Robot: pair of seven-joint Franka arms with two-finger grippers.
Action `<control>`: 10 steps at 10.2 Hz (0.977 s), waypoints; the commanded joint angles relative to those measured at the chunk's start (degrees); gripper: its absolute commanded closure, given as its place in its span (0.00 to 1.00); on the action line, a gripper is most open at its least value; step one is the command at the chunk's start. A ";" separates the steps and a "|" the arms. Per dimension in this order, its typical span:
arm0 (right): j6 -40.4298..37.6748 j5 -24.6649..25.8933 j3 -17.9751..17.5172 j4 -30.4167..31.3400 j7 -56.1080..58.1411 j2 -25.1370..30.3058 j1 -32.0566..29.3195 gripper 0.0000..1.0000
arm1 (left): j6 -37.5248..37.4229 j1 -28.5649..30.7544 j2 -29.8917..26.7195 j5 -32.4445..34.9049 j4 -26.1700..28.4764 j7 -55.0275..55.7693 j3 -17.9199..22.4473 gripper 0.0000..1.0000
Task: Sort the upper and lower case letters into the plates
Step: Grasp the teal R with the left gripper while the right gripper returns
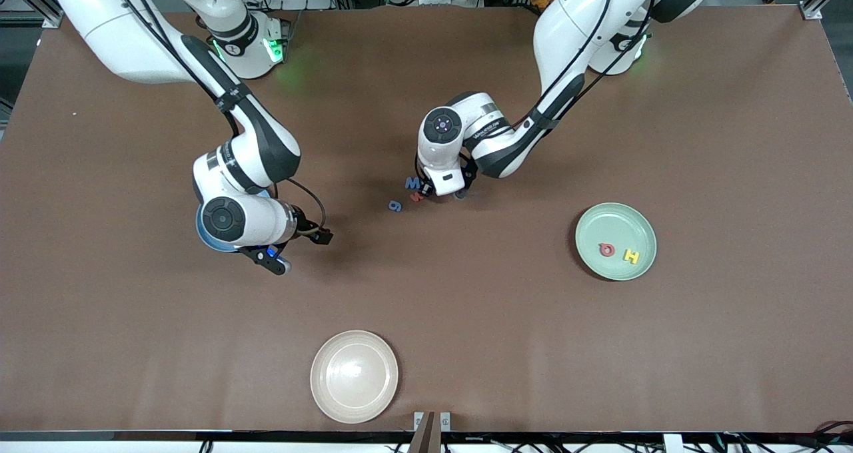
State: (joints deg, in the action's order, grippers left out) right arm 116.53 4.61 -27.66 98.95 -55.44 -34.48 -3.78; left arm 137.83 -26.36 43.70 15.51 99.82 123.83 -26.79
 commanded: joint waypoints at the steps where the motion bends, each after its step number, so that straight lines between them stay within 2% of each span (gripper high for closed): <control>1: 0.19 -0.22 0.15 -0.34 -0.72 -0.06 0.27 0.00 | 0.16 -0.53 -0.28 0.92 -0.24 0.72 1.21 1.00; 4: 0.19 -0.13 0.24 -0.34 -0.72 -0.06 0.27 0.00 | -0.27 2.00 -2.04 5.31 -1.64 0.01 1.66 1.00; 6: 0.19 -0.21 0.15 -0.34 -0.72 -0.06 0.44 0.00 | -0.80 3.50 -4.57 5.41 -2.00 -4.36 1.66 1.00; 8: 0.80 -0.22 0.15 -0.34 -2.72 0.03 5.33 0.00 | -2.65 6.05 -7.13 5.41 -1.91 -10.77 1.57 1.00; 10: 4.74 -0.04 0.15 0.27 -4.67 -0.06 9.29 0.00 | -4.06 9.82 -8.63 5.32 -1.83 -17.53 1.57 1.00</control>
State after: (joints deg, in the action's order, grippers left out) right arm 119.21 4.59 -27.82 98.93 -58.19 -34.61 2.35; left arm 134.90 -19.18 37.14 19.52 96.85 110.37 -25.04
